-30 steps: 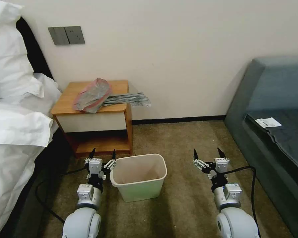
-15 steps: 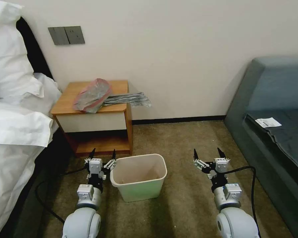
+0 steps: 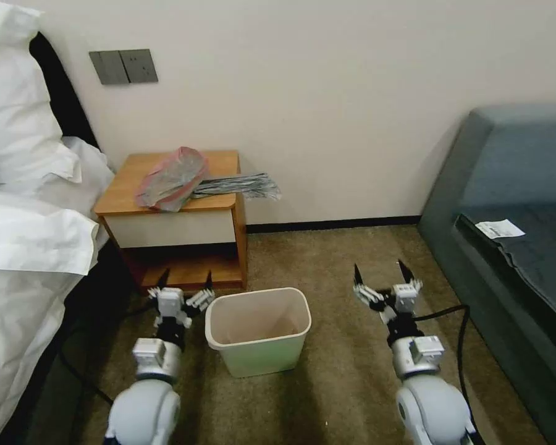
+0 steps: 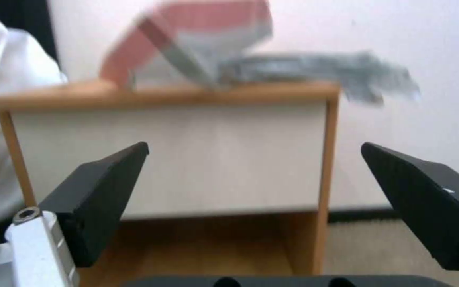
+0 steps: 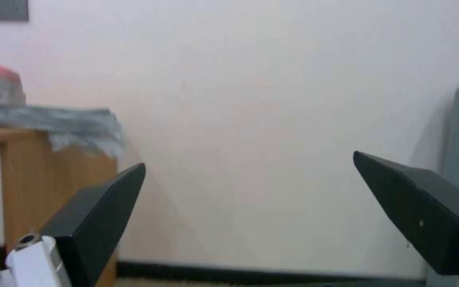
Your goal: Pick up the garbage bag from the table and place it over the trash can.
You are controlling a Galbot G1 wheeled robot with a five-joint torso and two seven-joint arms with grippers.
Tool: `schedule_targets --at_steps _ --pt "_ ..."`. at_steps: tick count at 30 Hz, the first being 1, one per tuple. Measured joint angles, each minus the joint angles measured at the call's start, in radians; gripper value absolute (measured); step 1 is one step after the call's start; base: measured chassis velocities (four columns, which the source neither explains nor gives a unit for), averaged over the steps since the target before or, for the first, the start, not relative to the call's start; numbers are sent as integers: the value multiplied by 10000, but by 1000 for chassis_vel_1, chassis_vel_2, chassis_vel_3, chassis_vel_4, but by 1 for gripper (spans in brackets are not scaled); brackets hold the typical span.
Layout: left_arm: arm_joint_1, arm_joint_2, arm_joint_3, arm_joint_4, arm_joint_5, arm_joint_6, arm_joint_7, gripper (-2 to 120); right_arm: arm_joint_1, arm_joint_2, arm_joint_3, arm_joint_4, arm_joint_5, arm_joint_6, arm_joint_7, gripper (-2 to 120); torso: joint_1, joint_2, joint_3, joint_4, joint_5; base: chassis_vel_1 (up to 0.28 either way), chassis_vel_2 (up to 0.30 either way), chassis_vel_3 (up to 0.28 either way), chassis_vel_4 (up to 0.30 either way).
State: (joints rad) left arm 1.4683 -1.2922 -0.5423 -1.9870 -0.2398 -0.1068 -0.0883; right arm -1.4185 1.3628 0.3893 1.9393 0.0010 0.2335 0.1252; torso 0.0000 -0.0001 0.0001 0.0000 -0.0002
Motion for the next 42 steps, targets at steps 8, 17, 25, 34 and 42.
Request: schedule_targets --at_steps 8,17,25,34,42 --pt "-166 824 3 -268 -610 -262 -1642 100 1500 -886 -511 -695 -1711 621 502 100 1 1 -1 -2 3 0 0 0 0" --pt "238 188 -3 -446 363 -20 -2299 100 4333 -1970 -2246 -3127 -2649 1745 346 100 1 0 0 0 5 0 0 0 0" --pt "355 -124 91 -463 648 -29 -2359 100 7726 -1972 -4498 -5763 -5165 1423 505 100 1 0 0 4 -2 0 0 0 0" --pt "136 -211 115 -215 651 -30 -2374 100 10416 -585 -6028 -8956 -6624 1149 -757 100 1 0 0 2 -1 0 0 0 0" --pt "146 -309 179 -10 812 -129 -2369 100 12068 102 -7061 -10892 -6983 1214 -833 100 1 -1 0 1 0 0 0 0 0"
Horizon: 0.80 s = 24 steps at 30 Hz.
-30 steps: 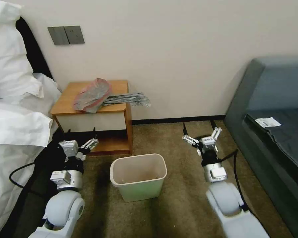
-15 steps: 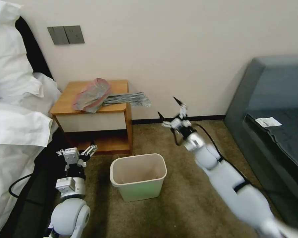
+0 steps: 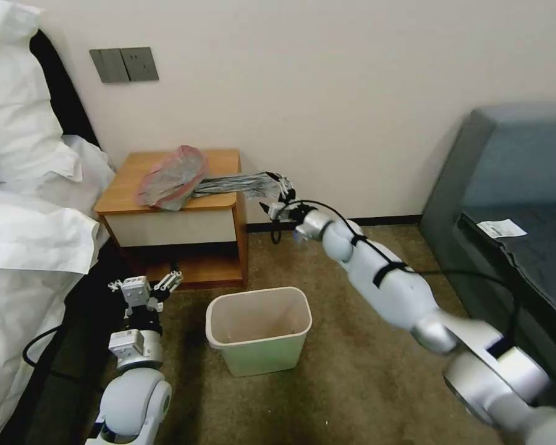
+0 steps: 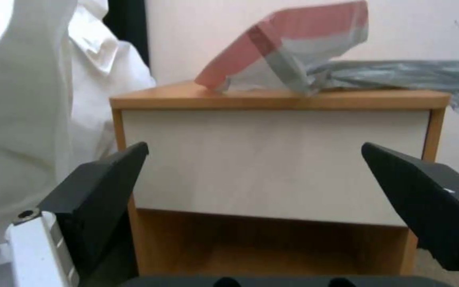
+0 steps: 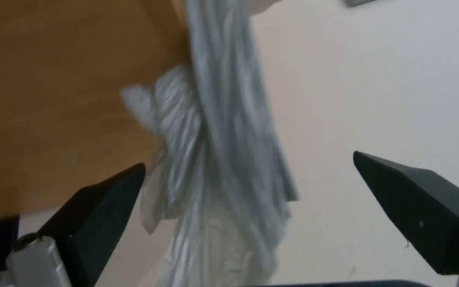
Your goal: Pick up the garbage bag from the table and place it over the trash can.
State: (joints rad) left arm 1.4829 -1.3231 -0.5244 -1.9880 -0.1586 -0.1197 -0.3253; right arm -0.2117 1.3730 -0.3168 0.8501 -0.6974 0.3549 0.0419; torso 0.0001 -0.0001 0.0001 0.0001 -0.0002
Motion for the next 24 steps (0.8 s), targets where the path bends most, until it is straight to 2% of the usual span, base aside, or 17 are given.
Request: schedule_targets --at_steps 6,11,24 --pt "143 -263 29 22 204 -116 18 100 819 635 -407 -1431 255 176 38 100 0 0 -1 0 1 0 0 0 0" --pt "333 -367 12 -52 316 -196 19 100 1052 969 -627 -2051 447 190 94 100 0 0 0 -1 2 0 0 0 0" --pt "753 -664 39 -241 678 -360 34 100 1409 1342 -1246 -2323 902 -170 157 97 0 0 -1 0 1 0 0 0 0"
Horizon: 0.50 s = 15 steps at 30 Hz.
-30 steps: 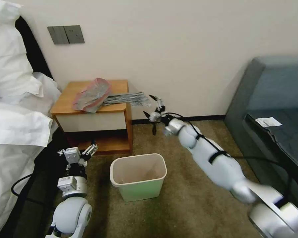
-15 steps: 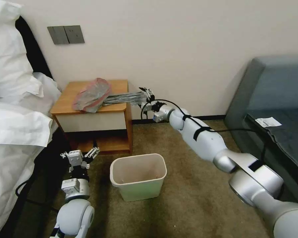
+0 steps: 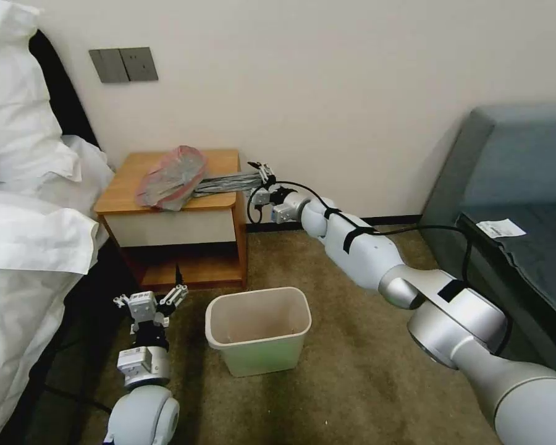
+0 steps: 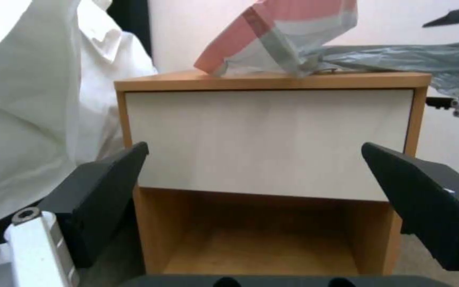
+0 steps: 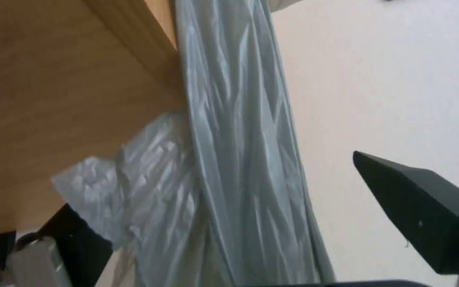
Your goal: Pick up the garbage bag from the table and place it over the trash can.
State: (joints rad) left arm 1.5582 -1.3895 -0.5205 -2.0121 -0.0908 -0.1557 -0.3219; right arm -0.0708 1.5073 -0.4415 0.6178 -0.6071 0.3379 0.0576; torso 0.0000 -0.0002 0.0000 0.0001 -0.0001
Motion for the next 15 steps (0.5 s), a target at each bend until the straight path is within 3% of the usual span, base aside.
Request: schedule_targets --at_steps 10,12,15 --pt "168 -9 -60 -141 48 -48 0 100 17 -70 -203 -19 315 -110 6 69 0 0 0 -2 1 0 0 0 0" --pt "167 -12 -47 -157 77 -49 0 99 27 -81 -259 -17 425 -119 23 55 0 0 0 -1 1 0 0 0 0" --pt "199 -7 -31 -159 99 -48 -1 100 32 -110 -302 0 508 -110 25 46 0 0 0 -2 1 0 0 0 0"
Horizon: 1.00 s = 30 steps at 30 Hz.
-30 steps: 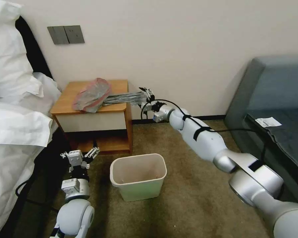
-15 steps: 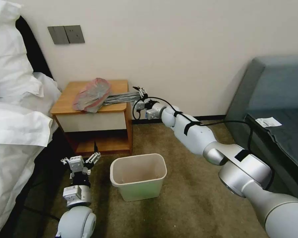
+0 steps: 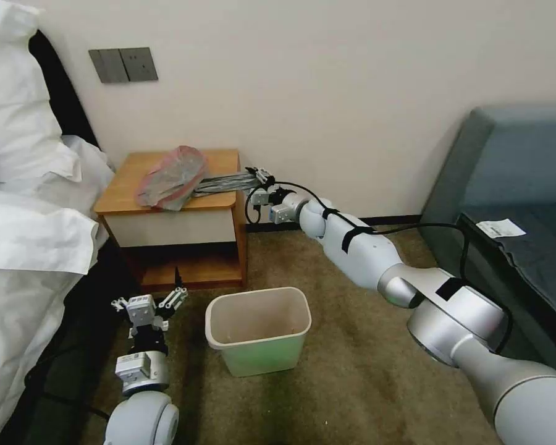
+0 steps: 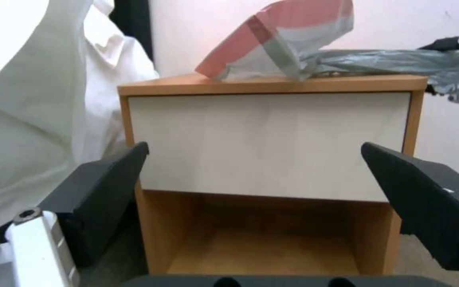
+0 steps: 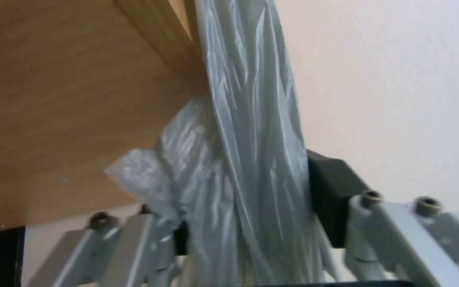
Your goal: Pick up the garbage bag from the table and place it over the trash can.
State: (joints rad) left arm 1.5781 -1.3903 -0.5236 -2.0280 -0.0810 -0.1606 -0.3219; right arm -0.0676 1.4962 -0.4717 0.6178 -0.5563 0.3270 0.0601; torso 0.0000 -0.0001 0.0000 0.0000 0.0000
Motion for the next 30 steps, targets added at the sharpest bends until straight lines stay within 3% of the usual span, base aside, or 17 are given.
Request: schedule_targets --at_steps 5,8,12,23,30 --pt "16 100 -17 9 0 0 -9 100 -2 -23 -41 22 51 18 -2 25 0 0 0 0 0 0 0 0 0" --pt "8 121 -27 7 -8 5 -13 100 -2 -21 -40 30 57 24 -3 21 0 0 0 0 0 0 0 0 0" --pt "-48 130 -44 16 -36 22 -41 99 -1 -17 -34 55 52 28 0 0 0 0 0 0 0 0 0 0 0" --pt "36 60 -168 16 -113 -11 -171 99 -191 -148 176 374 0 -9 329 0 0 1 0 0 0 0 0 0 0" --pt "45 -52 -334 -444 -808 106 -428 100 -1042 -923 849 2065 -5 -337 674 0 0 0 0 2 2 0 0 0 0"
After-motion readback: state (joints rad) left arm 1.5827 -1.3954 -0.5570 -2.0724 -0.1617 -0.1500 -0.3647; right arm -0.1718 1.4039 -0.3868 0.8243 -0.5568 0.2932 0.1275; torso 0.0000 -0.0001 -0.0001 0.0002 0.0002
